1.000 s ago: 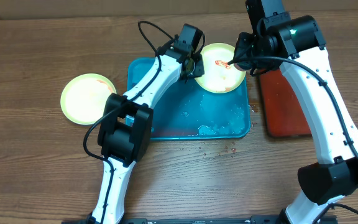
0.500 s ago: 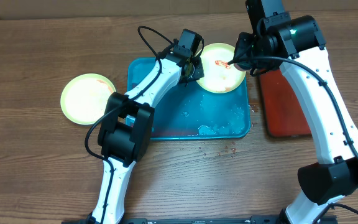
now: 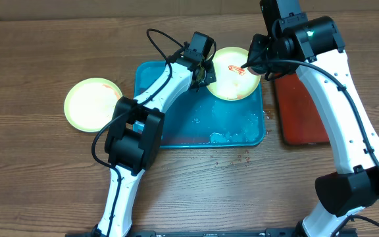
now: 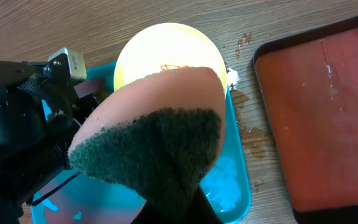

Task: Clean dirty plates on tray and stack at the side
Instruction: 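Grip the yellow plate rim and drag it toward tray center, then scrub the yellow plate with the sponge while the left gripper holds it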

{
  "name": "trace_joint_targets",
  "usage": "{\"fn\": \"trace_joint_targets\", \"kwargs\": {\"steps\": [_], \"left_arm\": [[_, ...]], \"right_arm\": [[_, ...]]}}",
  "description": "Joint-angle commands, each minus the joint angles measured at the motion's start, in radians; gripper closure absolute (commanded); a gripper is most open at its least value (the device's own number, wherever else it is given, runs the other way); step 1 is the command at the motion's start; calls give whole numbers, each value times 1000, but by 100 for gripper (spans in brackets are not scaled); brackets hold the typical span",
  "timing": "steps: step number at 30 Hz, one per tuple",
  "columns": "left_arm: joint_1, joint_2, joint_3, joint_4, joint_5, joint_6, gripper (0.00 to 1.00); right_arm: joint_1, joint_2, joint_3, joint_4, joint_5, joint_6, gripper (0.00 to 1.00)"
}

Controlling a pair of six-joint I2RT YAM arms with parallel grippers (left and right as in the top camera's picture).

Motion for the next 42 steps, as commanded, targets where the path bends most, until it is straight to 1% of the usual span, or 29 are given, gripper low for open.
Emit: {"fn": "trace_joint_targets", "kwargs": {"steps": [1,6,9,13,16,22,30,42], "left_arm": [[16,1,1,-32,4,33,96],[65,-76,26,-182,26,202,96],[107,-124,26,-306,40,295,96],[151,-140,25,-448,137,377,96],[171,-128,22,-520,150,405,96],[178,-103,21,-533,151,428,96],[173,-84,-2,-529,151,428,95],[174,-84,-65,-499,152,428,96]], "right_arm": [[-6,-16,8,3,2,-6,96],[-6,-16,-31,35,-14,-6,96],[-6,-10,-72,85,-78,-6,96],[3,4,-137,181,-193,-7,96],[29,13,-202,265,-245,-6,96],[95,58,-284,360,-262,-2,96],[109,207,-293,356,-262,24,96],[109,366,-293,351,-236,27,96]]}}
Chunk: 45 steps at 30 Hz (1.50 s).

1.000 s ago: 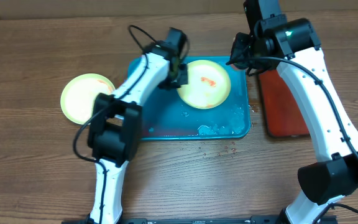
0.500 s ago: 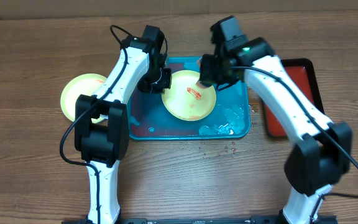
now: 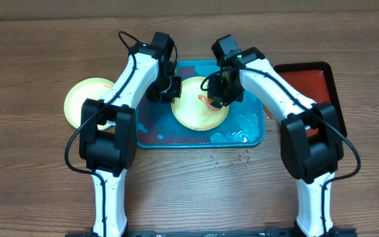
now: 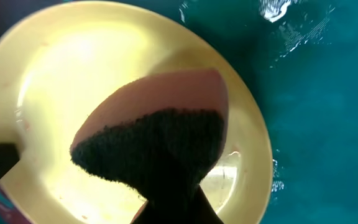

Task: Clean dirty plates on tray and stack at the side
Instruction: 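Scrub the yellow plate with the sponge while the left gripper holds it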

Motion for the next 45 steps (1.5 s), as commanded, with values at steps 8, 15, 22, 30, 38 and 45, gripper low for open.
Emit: {"fn": "trace_joint_targets", "kwargs": {"steps": [8,15,22,30,38,45], "left_arm": [[-7,20,-58,8,31,23,96],[-7,20,-121,55,99,24,96],[-7,20,-132,57,103,45,96],[-7,20,-132,57,103,45,96],[-7,20,-132,57,103,45,96],[-7,20,-132,57,103,45,96]], "right_arm": [[-2,118,-6,-12,2,89,96],[24,138,-6,144,-49,155,96],[83,203,-6,265,-152,195,96],[113,213,2,222,-344,106,96],[83,211,54,-73,-293,-22,96],[40,211,194,-299,40,-18,96]]}}
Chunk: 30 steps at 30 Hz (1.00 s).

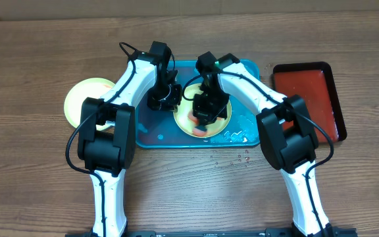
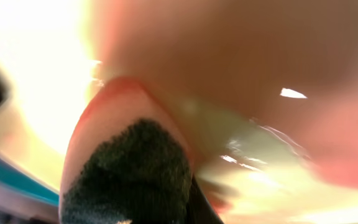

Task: Clean dirty plates on tray and stack at the side
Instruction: 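Scrub the yellow plate with the sponge while the left gripper holds it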

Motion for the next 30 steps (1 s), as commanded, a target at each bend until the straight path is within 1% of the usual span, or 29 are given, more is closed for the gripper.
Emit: {"fn": "trace_joint_targets", "kwargs": {"steps": [1,4,6,8,11,14,17,19,22,24,30], "left_arm": [[-20,23,-29,-2,-8,22,96],[-20,23,-29,-2,-8,23,96],[-20,23,-29,-1,-8,23,96],[-20,23,-29,0,-8,23,96],[-20,23,-29,1,-8,23,96],[-20,23,-29,1,-8,23,96],[-20,23,-29,1,-8,23,96],[-20,23,-29,1,-8,23,96],[-20,23,-29,1,-8,23,96],[-20,23,-29,1,-8,23,96],[-20,23,-29,1,-8,23,96]], "right_arm": [[-35,34,74,-48,298,-4,96],[-38,34,128,-77,478,34,96],[-38,34,138,-60,548,45,96],[-37,34,135,-11,575,45,96],[-33,35,111,82,562,45,96],[-25,50,92,185,454,43,96],[-14,86,89,265,258,32,96],[-3,119,87,313,93,7,96],[19,153,87,338,-83,-29,96],[34,162,87,328,-129,-48,96],[44,151,89,233,-135,-50,96]]}}
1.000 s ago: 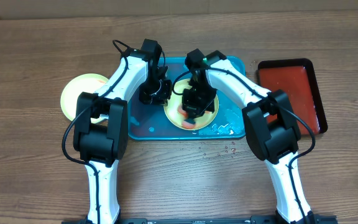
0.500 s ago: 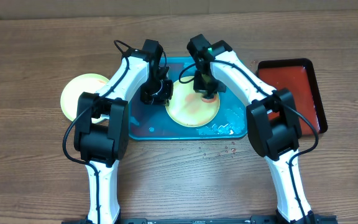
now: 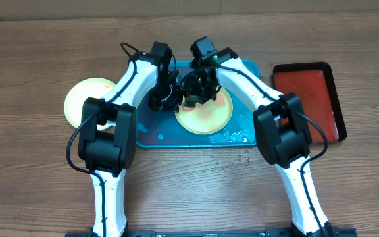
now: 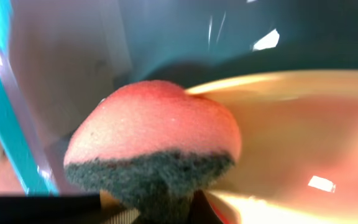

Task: Clean dirty plates on tray and stack at the side
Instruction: 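Scrub the yellow plate with the sponge while the left gripper holds it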

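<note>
A yellow plate (image 3: 210, 117) smeared pale red lies on the teal tray (image 3: 151, 130). My left gripper (image 3: 174, 100) is at the plate's left rim and looks shut on it. The right gripper (image 3: 193, 91) is shut on a pink sponge (image 4: 154, 134) with a dark green scrub side. The sponge rests at the plate's far-left rim. In the right wrist view the plate (image 4: 303, 124) fills the right side, with the tray wall at the left. A clean yellow plate (image 3: 87, 104) sits on the table left of the tray.
A red tray (image 3: 308, 92) lies at the right of the wooden table. Foam and water sit in the teal tray's near right corner (image 3: 239, 135). Drops of water spot the table in front of it (image 3: 232, 158).
The right gripper with the sponge has moved from the plate's near middle to its far-left rim, close to the left gripper. The left gripper has stayed at the plate's left rim.
First my left gripper held the red-streaked plate raised at the tray's far right corner, the sponge beside it. Then the plate was at the tray's middle under the sponge. Then the sponge pressed on its near part, and now it is on its far-left rim.
</note>
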{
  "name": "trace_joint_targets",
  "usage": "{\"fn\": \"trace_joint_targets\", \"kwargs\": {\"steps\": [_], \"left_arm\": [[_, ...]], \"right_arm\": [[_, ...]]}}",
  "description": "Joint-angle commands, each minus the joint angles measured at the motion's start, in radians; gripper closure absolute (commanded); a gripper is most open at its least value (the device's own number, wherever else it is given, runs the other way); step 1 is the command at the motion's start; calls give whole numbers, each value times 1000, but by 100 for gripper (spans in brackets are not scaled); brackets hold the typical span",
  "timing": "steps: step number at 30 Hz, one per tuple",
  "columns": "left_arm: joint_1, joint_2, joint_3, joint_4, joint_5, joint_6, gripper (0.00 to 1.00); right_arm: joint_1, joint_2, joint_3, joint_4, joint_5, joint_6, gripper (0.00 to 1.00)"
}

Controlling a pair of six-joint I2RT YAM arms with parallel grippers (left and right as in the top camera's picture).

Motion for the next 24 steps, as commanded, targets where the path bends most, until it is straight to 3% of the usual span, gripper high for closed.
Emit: {"fn": "trace_joint_targets", "kwargs": {"steps": [1,8,15,19,24], "left_arm": [[-14,23,-24,2,-16,23,96],[-14,23,-24,2,-16,23,96],[-14,23,-24,4,-15,23,96],[-14,23,-24,7,-15,23,96],[-14,23,-24,7,-16,24,96]], "right_arm": [[34,69,-25,-63,-76,-20,96],[-47,17,-25,-233,-64,-151,96],[-100,-61,-25,-378,327,-132,96],[-98,-66,-25,-356,507,-70,96],[-75,-66,-25,-209,515,-16,96]]}}
